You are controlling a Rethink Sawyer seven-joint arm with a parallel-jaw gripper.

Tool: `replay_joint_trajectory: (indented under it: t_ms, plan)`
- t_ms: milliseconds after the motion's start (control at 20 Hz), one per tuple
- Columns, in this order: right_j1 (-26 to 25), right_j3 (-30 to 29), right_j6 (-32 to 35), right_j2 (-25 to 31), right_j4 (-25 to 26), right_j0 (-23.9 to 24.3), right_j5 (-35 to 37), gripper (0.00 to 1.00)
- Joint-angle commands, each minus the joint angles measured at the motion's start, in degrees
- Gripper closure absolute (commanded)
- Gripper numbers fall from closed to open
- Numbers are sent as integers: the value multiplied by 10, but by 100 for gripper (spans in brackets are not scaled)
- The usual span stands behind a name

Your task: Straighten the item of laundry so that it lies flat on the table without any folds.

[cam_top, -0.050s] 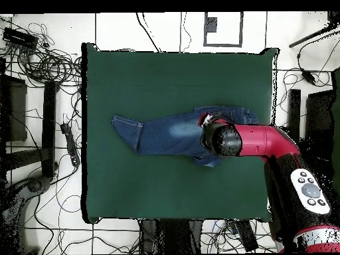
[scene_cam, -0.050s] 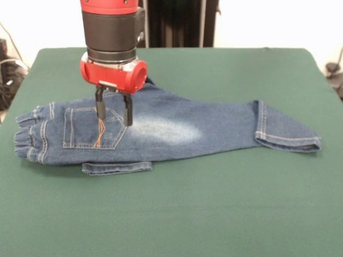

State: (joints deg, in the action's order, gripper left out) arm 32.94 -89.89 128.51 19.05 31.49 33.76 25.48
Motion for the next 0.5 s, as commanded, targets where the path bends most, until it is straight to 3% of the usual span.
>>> replay_joint_trajectory:
  t_ms: [50,500]
  plan:
    - [-36,-28,-20,14,6,-40,29,0]
    - [-88,-12,-12,-14,22,-56,12,0]
